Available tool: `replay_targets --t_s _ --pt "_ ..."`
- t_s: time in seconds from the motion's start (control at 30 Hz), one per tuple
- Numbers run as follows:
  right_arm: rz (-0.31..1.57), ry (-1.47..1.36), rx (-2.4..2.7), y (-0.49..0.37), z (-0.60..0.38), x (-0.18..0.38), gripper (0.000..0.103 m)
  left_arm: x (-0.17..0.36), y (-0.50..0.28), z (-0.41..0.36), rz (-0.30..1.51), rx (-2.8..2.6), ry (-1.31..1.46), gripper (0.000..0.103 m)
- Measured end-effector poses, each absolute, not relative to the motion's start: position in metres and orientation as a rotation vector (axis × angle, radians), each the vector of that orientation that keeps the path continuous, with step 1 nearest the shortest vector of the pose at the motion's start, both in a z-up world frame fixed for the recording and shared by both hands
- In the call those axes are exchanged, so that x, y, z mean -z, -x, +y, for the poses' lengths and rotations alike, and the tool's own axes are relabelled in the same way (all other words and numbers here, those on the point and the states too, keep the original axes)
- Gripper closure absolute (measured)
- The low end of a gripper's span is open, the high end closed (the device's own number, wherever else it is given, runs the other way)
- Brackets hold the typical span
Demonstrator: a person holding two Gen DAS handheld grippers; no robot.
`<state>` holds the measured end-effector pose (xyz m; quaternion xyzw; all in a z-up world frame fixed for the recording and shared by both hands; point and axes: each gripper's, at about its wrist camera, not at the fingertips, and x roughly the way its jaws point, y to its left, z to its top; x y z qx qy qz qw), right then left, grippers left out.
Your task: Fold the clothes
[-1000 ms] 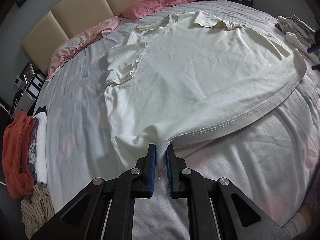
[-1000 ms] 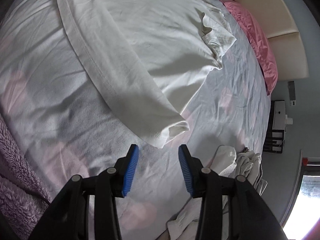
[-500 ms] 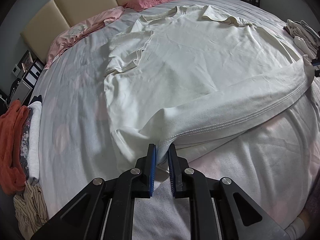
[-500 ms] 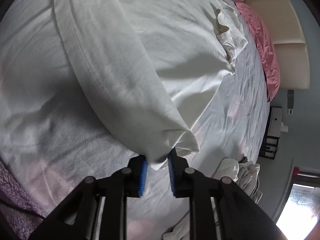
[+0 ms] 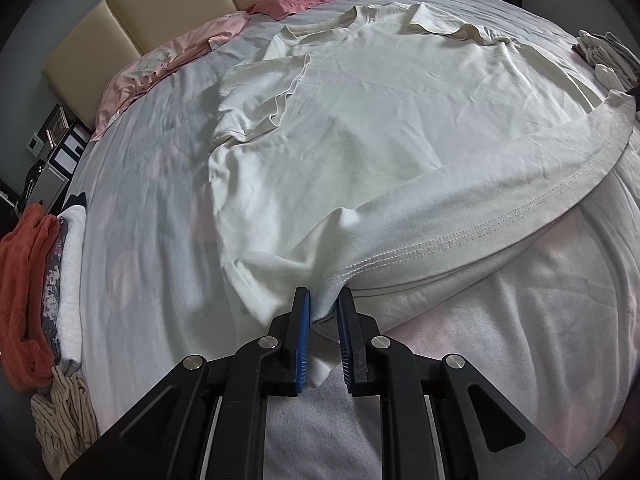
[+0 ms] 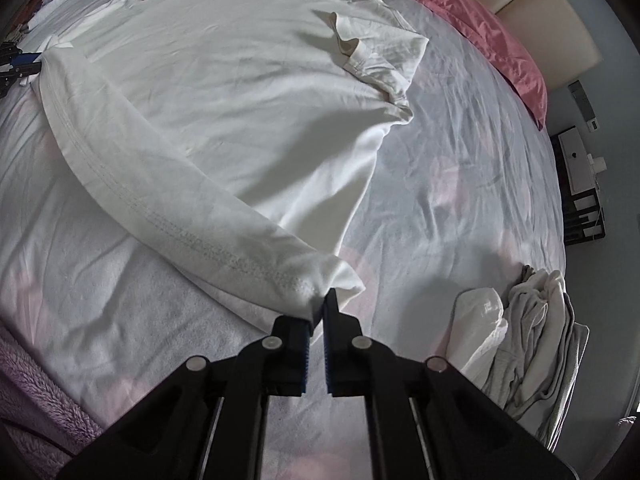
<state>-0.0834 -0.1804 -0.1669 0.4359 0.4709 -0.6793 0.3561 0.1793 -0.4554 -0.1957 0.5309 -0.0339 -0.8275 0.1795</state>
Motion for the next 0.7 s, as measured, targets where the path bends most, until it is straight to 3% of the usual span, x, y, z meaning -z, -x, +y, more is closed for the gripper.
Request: replay_targets --t_s 0.13,0.37,0.6,0.67,0.7 --pt "1.182 -1.138 1.792 0.087 -0.179 0.167 0.098 0.194 -0.183 -0.456 -0.141 2.385 -1.522 0.057" --pt "1.137 -1.133 1.827 0.090 -0.180 0.160 0.098 0.198 -0.187 -0.463 -0.169 2.378 -1.558 0.042" --pt "1.127 -1.133 1.834 0.093 -0.179 0.162 0.098 0.202 -0.182 -0.461 -0.223 2.338 -1.523 0.044" --pt "1.128 -1.131 1.837 0.093 -0.178 0.163 0.098 0.200 -0.181 -0.464 -0.196 2.337 -1.492 0.060" --pt "1.127 -1.131 1.839 0.093 -0.177 0.163 0.098 0.199 -0.181 -0.465 -0.182 2.337 -1.477 0.063"
